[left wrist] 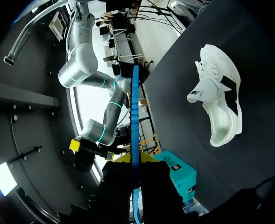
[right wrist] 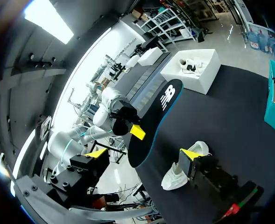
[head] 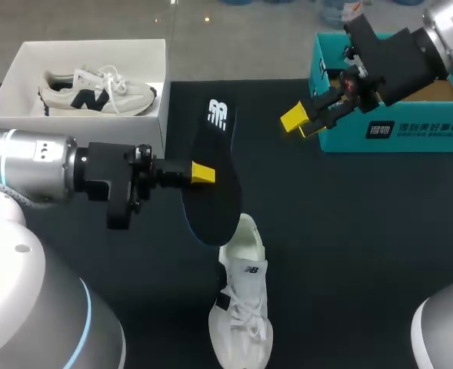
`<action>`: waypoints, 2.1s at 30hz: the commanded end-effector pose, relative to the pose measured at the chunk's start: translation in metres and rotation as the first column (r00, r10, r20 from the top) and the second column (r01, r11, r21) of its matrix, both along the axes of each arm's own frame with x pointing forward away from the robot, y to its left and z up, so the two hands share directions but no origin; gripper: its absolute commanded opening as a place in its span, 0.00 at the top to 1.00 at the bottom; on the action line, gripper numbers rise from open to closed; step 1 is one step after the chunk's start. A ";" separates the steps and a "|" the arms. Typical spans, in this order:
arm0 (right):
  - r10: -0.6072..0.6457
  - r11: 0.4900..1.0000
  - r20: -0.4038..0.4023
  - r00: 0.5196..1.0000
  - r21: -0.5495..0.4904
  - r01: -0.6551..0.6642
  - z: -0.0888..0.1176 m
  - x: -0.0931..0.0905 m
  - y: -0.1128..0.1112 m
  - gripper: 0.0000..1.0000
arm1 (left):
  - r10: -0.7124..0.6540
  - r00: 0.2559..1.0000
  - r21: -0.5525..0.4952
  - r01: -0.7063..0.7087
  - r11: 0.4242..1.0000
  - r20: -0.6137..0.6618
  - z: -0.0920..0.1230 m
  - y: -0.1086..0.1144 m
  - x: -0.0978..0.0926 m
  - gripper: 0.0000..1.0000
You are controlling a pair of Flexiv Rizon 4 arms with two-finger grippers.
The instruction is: Take the shoe out of the shoebox, open the shoe tongue, remove and reinsert the insole, then place the shoe into the shoebox
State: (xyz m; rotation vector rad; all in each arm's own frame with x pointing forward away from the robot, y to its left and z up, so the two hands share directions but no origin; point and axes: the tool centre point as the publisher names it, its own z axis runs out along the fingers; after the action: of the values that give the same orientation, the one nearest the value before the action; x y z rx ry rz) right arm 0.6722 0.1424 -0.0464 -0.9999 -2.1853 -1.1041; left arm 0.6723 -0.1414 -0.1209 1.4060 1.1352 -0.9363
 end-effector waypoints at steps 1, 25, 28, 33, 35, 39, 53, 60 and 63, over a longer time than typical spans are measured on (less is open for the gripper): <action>0.095 0.995 -0.070 0.993 -0.001 -0.095 0.003 0.014 0.013 0.00 | -0.001 1.000 -0.003 0.001 1.000 0.003 -0.001 -0.001 0.002 1.00; 0.085 0.989 -0.067 0.994 0.124 -0.077 -0.004 0.014 0.015 0.00 | -0.001 1.000 -0.003 0.001 1.000 0.003 -0.001 -0.001 0.002 1.00; 0.081 0.984 -0.074 0.994 0.162 -0.069 -0.013 0.014 0.019 0.00 | -0.001 1.000 -0.003 0.001 1.000 0.003 -0.001 -0.001 0.002 1.00; 0.059 0.979 -0.084 0.995 0.198 -0.041 -0.024 0.011 0.028 0.00 | -0.001 1.000 -0.003 0.001 1.000 0.003 -0.001 -0.001 0.002 1.00; 0.047 0.976 -0.070 0.996 0.217 -0.030 -0.027 0.009 0.032 0.00 | -0.001 1.000 -0.003 0.001 1.000 0.003 -0.001 -0.001 0.002 1.00; 0.031 0.968 -0.076 0.997 0.250 -0.011 -0.041 0.006 0.036 0.00 | -0.001 1.000 -0.003 0.001 1.000 0.003 -0.001 -0.001 0.002 1.00; 0.022 0.929 -0.152 0.988 0.369 0.036 -0.078 0.014 0.060 0.00 | -0.001 1.000 -0.003 0.001 1.000 0.003 -0.001 -0.001 0.002 1.00; 0.037 0.918 -0.164 0.986 0.395 0.031 -0.077 0.025 0.075 0.00 | -0.001 1.000 -0.003 0.001 1.000 0.003 -0.001 -0.001 0.002 1.00; 0.047 0.918 -0.166 0.985 0.397 0.023 -0.075 0.027 0.081 0.00 | -0.001 1.000 -0.003 0.001 1.000 0.003 -0.001 -0.001 0.002 1.00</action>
State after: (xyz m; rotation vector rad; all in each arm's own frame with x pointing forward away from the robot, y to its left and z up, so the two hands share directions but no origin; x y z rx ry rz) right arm 0.6887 0.2098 -0.1222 -0.8756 -1.7258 -1.3516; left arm 0.6729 -0.1411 -0.1207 1.4065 1.1345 -0.9373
